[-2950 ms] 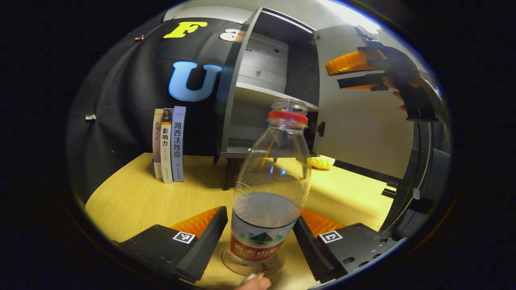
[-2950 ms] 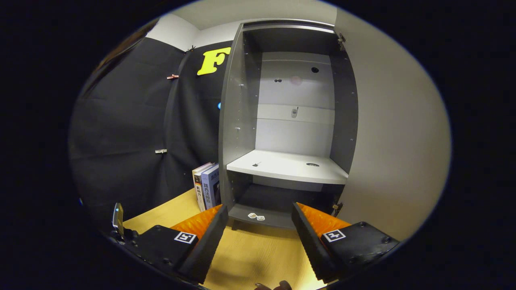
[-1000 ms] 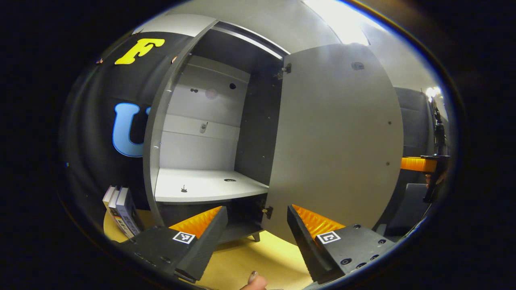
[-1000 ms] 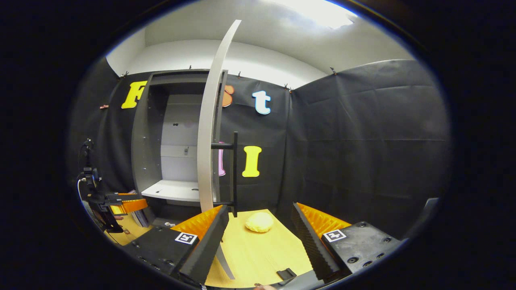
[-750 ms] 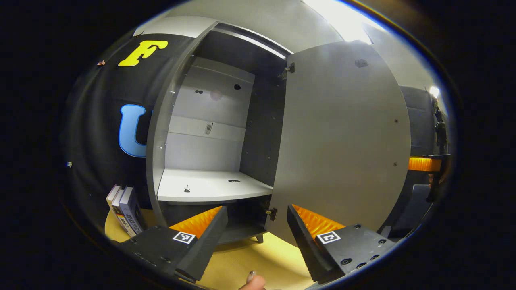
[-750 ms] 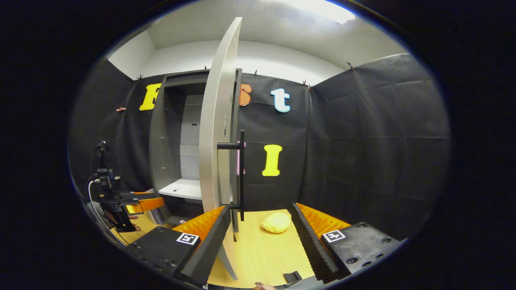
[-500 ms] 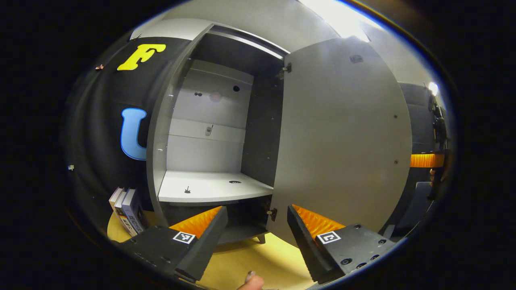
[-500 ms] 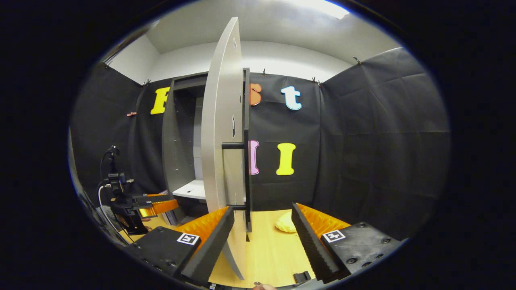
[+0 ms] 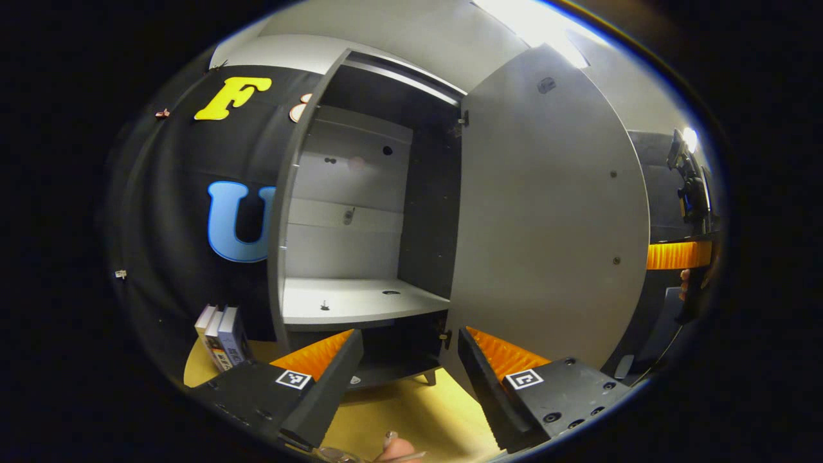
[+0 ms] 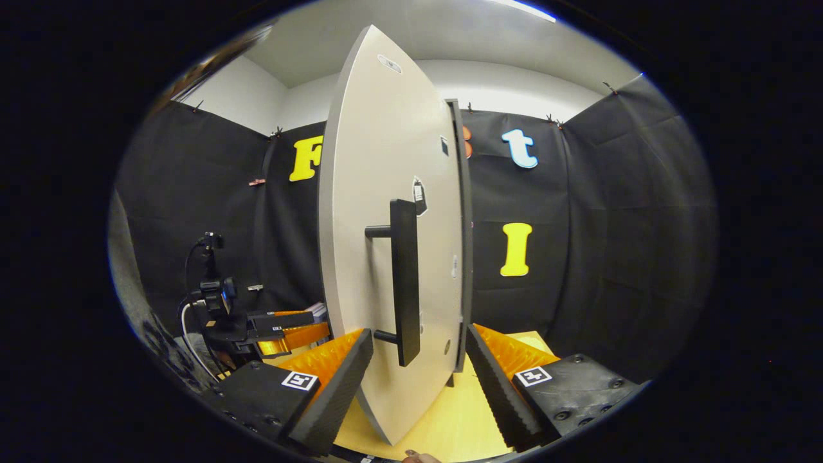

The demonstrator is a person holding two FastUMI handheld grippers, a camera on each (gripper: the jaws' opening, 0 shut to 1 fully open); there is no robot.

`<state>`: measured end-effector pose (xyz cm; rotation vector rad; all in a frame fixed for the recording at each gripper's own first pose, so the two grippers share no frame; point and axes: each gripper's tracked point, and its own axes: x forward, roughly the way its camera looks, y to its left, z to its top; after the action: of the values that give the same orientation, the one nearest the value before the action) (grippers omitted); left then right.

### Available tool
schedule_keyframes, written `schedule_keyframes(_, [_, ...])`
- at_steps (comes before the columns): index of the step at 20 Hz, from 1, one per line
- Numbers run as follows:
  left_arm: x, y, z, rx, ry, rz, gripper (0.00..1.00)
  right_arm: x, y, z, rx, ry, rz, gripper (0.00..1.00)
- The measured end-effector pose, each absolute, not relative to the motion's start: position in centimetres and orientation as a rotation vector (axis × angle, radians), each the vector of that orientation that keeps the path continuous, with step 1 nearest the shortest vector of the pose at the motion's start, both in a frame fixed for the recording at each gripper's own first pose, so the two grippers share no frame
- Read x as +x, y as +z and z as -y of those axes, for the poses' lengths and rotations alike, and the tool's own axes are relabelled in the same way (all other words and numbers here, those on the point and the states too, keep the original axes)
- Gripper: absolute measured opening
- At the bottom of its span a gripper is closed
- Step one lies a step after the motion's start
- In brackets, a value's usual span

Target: Open the cabinet door with the right hand, grasp the bottle in the cabinet with the left hand and place it on the coaster, then close the cabinet door with the right hand.

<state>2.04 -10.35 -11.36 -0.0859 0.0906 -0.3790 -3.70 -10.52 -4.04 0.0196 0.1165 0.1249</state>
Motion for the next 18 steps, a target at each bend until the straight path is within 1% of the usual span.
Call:
schedule_keyframes(3, [0.8,-11.4,7.5,-0.072,-0.345,-0.107,0.94,-2.0,-4.6,7.7,0.044,0.172,-0.115,0.95])
schedule_keyframes(7, [-0.5,-10.2,3.7,-0.115,-0.289,-0.116,0.95,0.4,-5.3,3.0,0.04,0.23,-0.098,0.95])
schedule_keyframes(8, [-0.8,-9.8,2.8,-0.122,-0.275,-0.113,0.92,0.7,-5.8,1.9,0.046,0.245,-0.111,0.95])
schedule_keyframes(9, [-1.0,-9.3,2.1,-0.123,-0.264,-0.108,0.95,1.0,-6.2,1.0,0.053,0.264,-0.121,0.96])
schedule_keyframes(11, [-1.5,-8.6,0.9,-0.107,-0.238,-0.101,0.95,1.1,-6.7,-0.2,0.054,0.285,-0.126,0.96])
schedule_keyframes(13, [-2.0,-8.3,0.1,-0.083,-0.213,-0.108,0.94,1.1,-7.2,0.1,0.038,0.279,-0.134,0.96])
schedule_keyframes(15, [-2.3,-8.0,0.0,-0.064,-0.197,-0.116,0.94,1.6,-7.4,0.9,0.014,0.243,-0.129,0.98])
schedule_keyframes(18, [-2.8,-7.6,0.9,-0.055,-0.185,-0.105,0.95,2.5,-7.3,2.6,-0.008,0.204,-0.087,0.98])
